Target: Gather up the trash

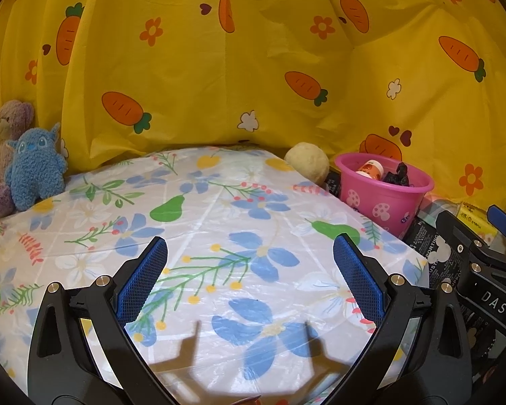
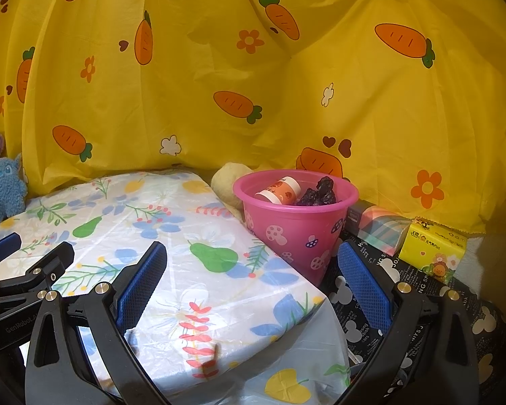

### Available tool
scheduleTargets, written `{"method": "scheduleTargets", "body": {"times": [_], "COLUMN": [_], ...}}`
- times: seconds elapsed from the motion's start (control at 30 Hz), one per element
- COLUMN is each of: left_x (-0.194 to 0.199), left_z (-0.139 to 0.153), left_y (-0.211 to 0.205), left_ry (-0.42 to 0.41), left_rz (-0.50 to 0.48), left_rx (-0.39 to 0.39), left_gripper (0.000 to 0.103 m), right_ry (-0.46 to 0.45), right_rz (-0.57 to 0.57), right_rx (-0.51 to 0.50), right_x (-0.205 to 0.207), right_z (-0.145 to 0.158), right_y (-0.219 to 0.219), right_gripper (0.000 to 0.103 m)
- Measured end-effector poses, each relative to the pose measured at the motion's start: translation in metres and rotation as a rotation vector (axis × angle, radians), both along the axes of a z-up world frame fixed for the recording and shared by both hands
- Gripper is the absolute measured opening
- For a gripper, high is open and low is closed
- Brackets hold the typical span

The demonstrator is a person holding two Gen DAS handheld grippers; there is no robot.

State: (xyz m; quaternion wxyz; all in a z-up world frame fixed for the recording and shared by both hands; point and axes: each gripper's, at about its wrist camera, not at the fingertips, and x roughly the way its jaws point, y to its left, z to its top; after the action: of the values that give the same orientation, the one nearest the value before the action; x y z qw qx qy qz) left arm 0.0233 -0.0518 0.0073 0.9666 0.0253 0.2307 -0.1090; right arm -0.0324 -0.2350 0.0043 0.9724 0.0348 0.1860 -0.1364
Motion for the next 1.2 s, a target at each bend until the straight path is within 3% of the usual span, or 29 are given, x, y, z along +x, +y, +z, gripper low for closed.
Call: {"method": "scheduleTargets", "body": {"times": [1.2], "left_x": [-0.002], "left_z": [0.001], "left_y": [-0.013], "left_ry": [-0.008], "left_rz": [-0.019], "left_rx": [0.017], "left_gripper": [0.097], "right_ry": [-0.003], "right_rz": [0.002], "right_rx": [0.009], "right_x": [0.0], "right_z": [0.0], "right_y": [-0.007], "right_gripper": [0.097]}}
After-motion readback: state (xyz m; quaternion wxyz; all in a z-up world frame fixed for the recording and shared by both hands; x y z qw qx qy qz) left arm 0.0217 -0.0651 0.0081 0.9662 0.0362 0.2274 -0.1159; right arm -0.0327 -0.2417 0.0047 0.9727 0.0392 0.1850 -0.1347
